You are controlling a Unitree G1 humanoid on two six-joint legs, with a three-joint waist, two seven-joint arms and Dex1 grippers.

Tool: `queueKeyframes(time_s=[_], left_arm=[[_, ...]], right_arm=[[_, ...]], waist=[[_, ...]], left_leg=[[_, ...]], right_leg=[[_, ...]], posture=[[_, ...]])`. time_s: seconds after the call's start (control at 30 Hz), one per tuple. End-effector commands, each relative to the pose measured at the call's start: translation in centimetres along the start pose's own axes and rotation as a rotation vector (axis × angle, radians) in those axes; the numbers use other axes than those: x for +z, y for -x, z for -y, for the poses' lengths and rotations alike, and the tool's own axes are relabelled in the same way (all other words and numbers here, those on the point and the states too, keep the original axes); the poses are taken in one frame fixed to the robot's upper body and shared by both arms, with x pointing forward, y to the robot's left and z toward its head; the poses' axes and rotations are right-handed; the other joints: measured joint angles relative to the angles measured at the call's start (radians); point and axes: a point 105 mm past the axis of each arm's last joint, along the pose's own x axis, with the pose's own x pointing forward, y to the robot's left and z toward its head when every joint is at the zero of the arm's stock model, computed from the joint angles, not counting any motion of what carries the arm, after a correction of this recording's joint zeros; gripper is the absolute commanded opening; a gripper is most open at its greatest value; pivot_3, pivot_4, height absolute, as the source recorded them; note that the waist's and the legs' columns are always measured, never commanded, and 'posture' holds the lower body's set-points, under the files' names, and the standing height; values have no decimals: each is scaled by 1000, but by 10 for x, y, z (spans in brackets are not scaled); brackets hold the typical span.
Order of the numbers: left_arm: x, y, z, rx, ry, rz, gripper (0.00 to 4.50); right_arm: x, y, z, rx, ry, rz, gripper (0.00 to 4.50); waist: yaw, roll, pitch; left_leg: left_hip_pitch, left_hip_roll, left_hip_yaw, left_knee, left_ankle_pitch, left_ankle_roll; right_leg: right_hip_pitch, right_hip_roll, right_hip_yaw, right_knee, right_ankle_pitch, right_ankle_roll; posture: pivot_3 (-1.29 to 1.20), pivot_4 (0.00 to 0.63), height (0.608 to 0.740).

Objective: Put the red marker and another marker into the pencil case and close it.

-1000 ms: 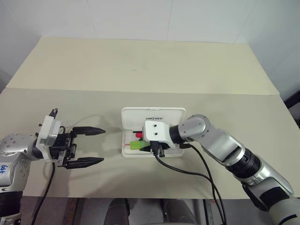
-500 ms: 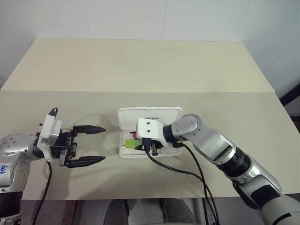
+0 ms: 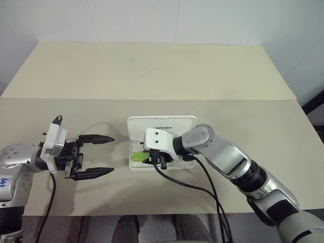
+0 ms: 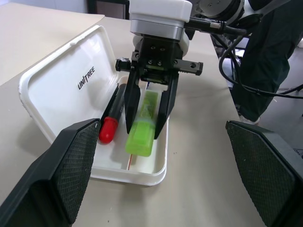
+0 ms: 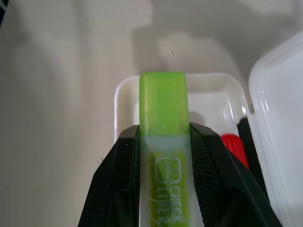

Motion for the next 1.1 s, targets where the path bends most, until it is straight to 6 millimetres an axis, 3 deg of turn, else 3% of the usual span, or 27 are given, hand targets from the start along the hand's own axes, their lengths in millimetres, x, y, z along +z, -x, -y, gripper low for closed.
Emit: queueKeyframes(time_s=[0.03, 0.23, 0.5, 0.73, 0.87, 1.1], left_arm=[[7, 0, -1, 0, -47, -13, 4500], [7, -1, -2, 0, -50, -12, 4500], [7, -3, -3, -3, -49, -5, 4500], [5, -6, -3, -7, -44, 1, 4500], [4, -8, -4, -15, -42, 3, 4500], [5, -12, -6, -28, -49, 8, 4500]], right_arm=[[12, 3, -4, 3, 26, 27, 2432], [11, 6, -2, -10, 20, 21, 4462], [-14, 49, -1, 22, 5, -42, 4462], [-40, 105, 1, 35, 2, -100, 4462], [-64, 137, 14, -19, 2, -196, 4462], [-107, 163, 46, -199, -66, -333, 4462]], waist=[[0, 0, 0], [0, 0, 0], [6, 0, 0], [2, 0, 0], [4, 0, 0], [3, 0, 0]], left_leg=[[0, 0, 0, 0, 0, 0], [0, 0, 0, 0, 0, 0], [0, 0, 0, 0, 0, -1], [0, 0, 0, -1, -1, -1], [0, 0, -1, -1, -1, -1], [0, 0, 0, 0, -1, -1]], right_leg=[[0, 0, 0, 0, 0, 0], [0, 0, 0, 0, 0, 0], [1, -1, -1, -2, 0, 0], [1, 0, 0, -3, 0, 0], [1, 0, 0, -3, -1, 0], [1, 0, 0, -2, 0, 0]], posture=[[0, 150, 740], [0, 150, 740], [0, 150, 740], [0, 150, 740], [0, 150, 740], [0, 150, 740]])
